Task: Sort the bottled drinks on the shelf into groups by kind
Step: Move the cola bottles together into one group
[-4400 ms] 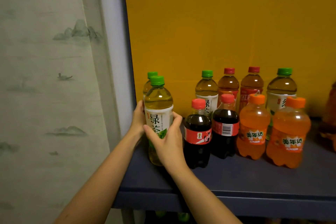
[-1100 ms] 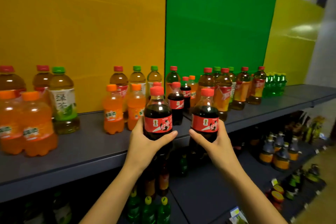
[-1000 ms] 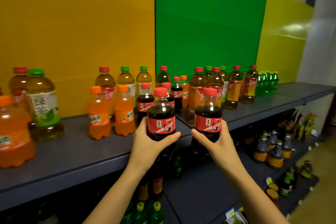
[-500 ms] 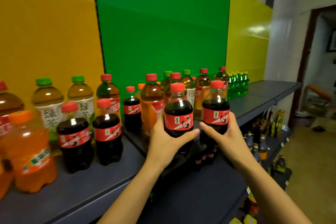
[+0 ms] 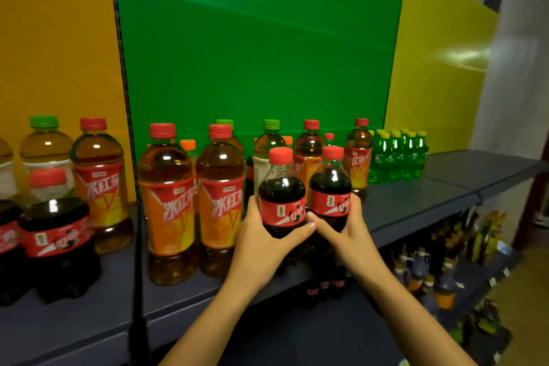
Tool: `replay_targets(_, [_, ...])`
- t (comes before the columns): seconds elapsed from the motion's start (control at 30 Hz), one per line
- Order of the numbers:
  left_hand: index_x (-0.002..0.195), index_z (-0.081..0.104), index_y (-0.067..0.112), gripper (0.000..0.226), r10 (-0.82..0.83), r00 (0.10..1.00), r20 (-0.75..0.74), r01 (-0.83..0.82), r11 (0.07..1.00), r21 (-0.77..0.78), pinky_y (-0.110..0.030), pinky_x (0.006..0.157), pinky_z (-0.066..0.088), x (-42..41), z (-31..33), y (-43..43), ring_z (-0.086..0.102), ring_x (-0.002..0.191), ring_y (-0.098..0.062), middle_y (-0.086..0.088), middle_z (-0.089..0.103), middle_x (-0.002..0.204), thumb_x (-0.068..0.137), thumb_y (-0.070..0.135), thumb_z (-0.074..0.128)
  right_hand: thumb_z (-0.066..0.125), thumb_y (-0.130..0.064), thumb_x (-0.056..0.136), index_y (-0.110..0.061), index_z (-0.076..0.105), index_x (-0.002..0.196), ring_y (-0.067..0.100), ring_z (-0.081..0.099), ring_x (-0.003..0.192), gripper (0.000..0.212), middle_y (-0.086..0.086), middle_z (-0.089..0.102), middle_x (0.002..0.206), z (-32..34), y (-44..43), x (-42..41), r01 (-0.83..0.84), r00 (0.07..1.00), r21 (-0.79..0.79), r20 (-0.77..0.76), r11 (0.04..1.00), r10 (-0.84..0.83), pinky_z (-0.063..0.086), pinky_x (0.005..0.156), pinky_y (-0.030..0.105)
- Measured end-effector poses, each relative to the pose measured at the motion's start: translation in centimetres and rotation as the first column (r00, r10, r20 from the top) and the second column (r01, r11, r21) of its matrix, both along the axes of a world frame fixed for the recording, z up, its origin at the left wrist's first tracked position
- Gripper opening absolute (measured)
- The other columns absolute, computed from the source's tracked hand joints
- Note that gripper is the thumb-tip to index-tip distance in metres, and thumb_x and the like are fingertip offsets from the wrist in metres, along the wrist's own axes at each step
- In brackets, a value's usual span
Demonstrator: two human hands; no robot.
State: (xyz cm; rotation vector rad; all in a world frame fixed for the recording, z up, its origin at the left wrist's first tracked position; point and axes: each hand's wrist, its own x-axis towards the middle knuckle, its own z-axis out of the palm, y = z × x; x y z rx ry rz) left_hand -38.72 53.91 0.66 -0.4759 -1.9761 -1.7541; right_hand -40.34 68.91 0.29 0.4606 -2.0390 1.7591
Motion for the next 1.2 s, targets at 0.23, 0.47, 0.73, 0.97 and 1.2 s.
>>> replay_targets(0.23, [0.114,0.025,0.025,0.071,0.278,0.960,0.040,-0.278,0.960,-0.007,0.002,0.068,0.041,-2.2,-1.2,3.4,0.050,0.092,0.012,0.020,0.047,0.104,0.068,0.024,0.079,0.067,-0.037,0.073,-0.035,0.020,0.131,-0.002,0.053,0.115,0.075,-0.015,0.049,0.126,-1.0,1.7,-4.9,-0.206,0.979,0.022,0.011,0.978,0.206,0.046,0.096,0.026])
replay_targets(0.47, [0.120,0.028,0.025,0.066,0.437,0.899,0.033,-0.430,0.894,-0.128,-0.004,0.081,0.041,-4.4,-2.6,3.6,0.048,0.108,-0.001,0.008,0.046,0.118,0.073,0.034,0.074,0.064,-0.037,0.080,-0.036,0.012,0.132,0.009,0.047,0.120,0.074,0.000,0.043,0.135,-2.9,0.8,-7.4,-0.191,0.982,0.094,0.008,0.977,0.191,0.043,0.099,0.027])
replay_targets(0.73, [0.143,0.015,0.018,0.078,0.527,0.848,-0.045,-0.522,0.819,-0.240,-0.018,0.106,0.027,-4.6,-3.3,3.9,0.030,0.131,-0.004,0.004,0.029,0.142,0.083,0.031,0.065,0.061,-0.036,0.084,-0.021,0.018,0.141,0.009,0.033,0.127,0.073,-0.009,0.028,0.131,-3.6,1.0,-7.9,-0.104,0.987,0.186,-0.103,0.977,0.124,0.031,0.103,0.025])
replay_targets(0.97, [0.143,0.022,0.020,0.077,0.607,0.790,-0.092,-0.607,0.751,-0.261,-0.029,0.110,0.034,-4.6,-3.5,4.0,0.035,0.131,-0.007,0.004,0.037,0.143,0.081,0.032,0.067,0.061,-0.040,0.081,-0.024,0.021,0.142,0.009,0.035,0.126,0.074,-0.006,0.033,0.132,-3.6,0.9,-8.3,-0.075,0.985,0.172,-0.141,0.982,0.100,0.031,0.103,0.025])
replay_targets(1.2, [0.148,0.013,0.020,0.083,0.601,0.790,-0.122,-0.608,0.743,-0.279,-0.027,0.114,0.026,-3.5,-2.6,4.4,0.024,0.138,-0.003,0.007,0.026,0.151,0.084,0.033,0.064,0.060,-0.046,0.082,-0.021,0.026,0.140,0.000,0.027,0.120,0.072,-0.013,0.027,0.128,-3.1,1.0,-8.1,-0.023,0.969,0.131,-0.241,0.991,0.055,0.025,0.102,0.023])
